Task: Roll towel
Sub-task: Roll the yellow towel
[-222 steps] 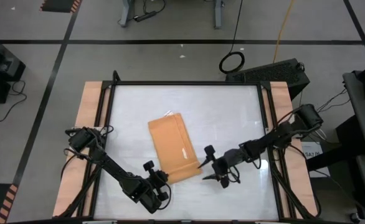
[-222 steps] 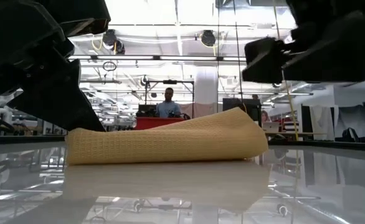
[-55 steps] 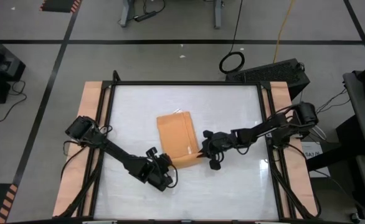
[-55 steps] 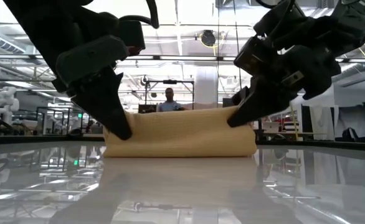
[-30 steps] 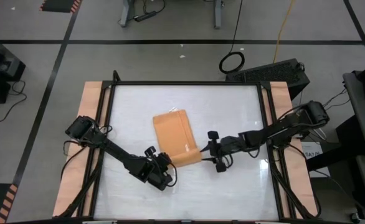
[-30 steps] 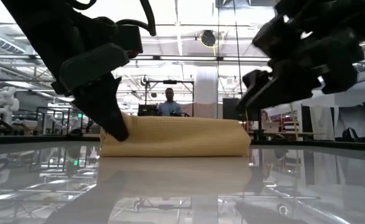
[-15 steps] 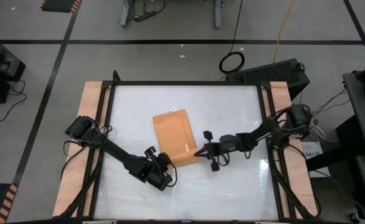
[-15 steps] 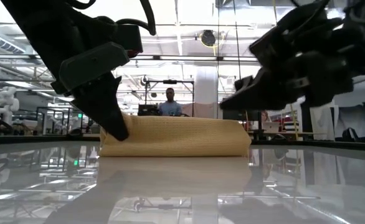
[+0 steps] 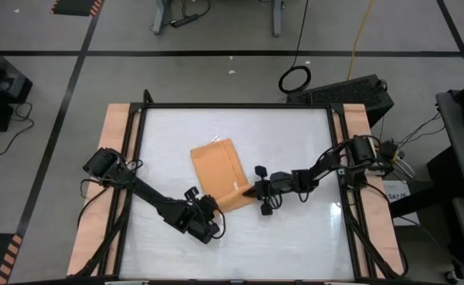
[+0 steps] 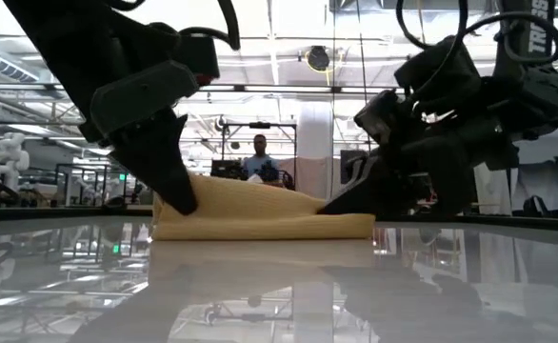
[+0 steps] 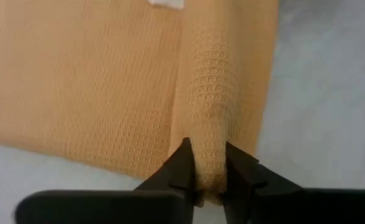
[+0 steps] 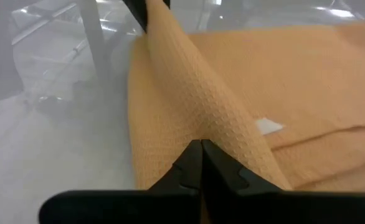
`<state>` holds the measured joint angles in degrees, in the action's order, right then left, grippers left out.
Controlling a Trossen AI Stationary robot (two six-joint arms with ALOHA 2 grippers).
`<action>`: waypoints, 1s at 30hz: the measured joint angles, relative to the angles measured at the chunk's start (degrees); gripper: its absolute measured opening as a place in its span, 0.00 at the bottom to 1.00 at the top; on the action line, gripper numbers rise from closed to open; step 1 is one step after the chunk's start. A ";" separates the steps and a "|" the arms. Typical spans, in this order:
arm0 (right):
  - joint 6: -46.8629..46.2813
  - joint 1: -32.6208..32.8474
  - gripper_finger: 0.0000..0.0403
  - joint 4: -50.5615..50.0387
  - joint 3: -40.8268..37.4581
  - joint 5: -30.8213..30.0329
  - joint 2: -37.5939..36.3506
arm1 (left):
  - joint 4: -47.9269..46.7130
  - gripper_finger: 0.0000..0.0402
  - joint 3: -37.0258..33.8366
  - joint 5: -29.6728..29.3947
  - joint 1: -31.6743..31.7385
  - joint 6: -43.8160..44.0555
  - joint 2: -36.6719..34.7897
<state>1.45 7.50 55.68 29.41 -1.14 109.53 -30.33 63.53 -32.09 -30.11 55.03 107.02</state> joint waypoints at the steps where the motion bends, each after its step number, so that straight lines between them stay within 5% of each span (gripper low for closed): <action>1: -0.24 -0.10 0.00 0.06 0.00 0.06 0.38 | 0.00 0.17 0.22 -0.70 -0.22 -0.15 0.00; 9: -1.00 -0.43 0.00 0.74 0.02 1.41 1.25 | -4.29 0.49 3.65 -4.96 -1.58 -2.39 0.00; 15: -1.00 -0.43 0.00 0.76 0.02 1.44 1.25 | -15.83 0.55 11.48 -10.56 -3.84 -4.10 0.00; 19: -0.94 -0.40 0.00 0.85 0.00 1.44 1.25 | -9.68 0.52 10.87 -19.29 -4.79 -11.26 0.11; 30: -0.39 -0.40 0.00 1.05 0.00 2.92 1.28 | -5.89 0.14 0.51 -12.11 -2.32 -2.86 0.92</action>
<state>1.06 7.09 56.73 29.41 1.78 110.80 -36.22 64.03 -44.20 -32.42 52.16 107.94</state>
